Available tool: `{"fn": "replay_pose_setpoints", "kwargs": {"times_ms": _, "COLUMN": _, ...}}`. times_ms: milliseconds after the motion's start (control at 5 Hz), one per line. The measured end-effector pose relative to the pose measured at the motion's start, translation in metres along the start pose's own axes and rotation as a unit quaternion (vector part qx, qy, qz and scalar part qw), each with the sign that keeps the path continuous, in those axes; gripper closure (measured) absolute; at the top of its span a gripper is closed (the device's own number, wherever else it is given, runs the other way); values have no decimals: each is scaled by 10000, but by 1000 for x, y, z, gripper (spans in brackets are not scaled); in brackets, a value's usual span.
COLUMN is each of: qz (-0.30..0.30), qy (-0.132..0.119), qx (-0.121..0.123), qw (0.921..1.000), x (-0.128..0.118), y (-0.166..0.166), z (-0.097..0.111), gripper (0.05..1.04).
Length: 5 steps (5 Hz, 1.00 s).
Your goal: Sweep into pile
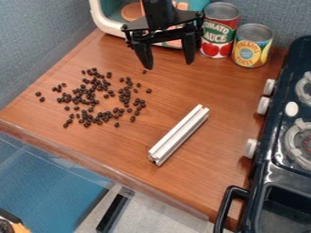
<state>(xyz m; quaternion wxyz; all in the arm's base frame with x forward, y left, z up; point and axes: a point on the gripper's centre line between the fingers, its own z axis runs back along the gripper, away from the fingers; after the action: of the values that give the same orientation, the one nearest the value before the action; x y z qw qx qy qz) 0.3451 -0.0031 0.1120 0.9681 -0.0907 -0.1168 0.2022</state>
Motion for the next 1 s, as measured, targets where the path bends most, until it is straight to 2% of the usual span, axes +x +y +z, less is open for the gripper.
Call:
{"fn": "replay_pose_setpoints", "kwargs": {"times_ms": 200, "qz": -6, "qy": 170, "qx": 64, "qw": 9998, "x": -3, "y": 3, "z": -11, "gripper": 83}}
{"fn": "replay_pose_setpoints", "kwargs": {"times_ms": 400, "qz": -862, "qy": 493, "qx": 66, "qw": 9950, "x": -4, "y": -14, "z": -29, "gripper": 83}}
{"fn": "replay_pose_setpoints", "kwargs": {"times_ms": 600, "qz": -1967, "qy": 866, "qx": -169, "qw": 9765, "x": -5, "y": -25, "z": -40, "gripper": 83}}
{"fn": "replay_pose_setpoints", "kwargs": {"times_ms": 800, "qz": -2757, "qy": 1043, "qx": -198, "qw": 9554, "x": -27, "y": -26, "z": -53, "gripper": 83}}
{"fn": "replay_pose_setpoints", "kwargs": {"times_ms": 1000, "qz": -3206, "qy": 1004, "qx": 15, "qw": 9419, "x": -51, "y": -27, "z": -62, "gripper": 83}}
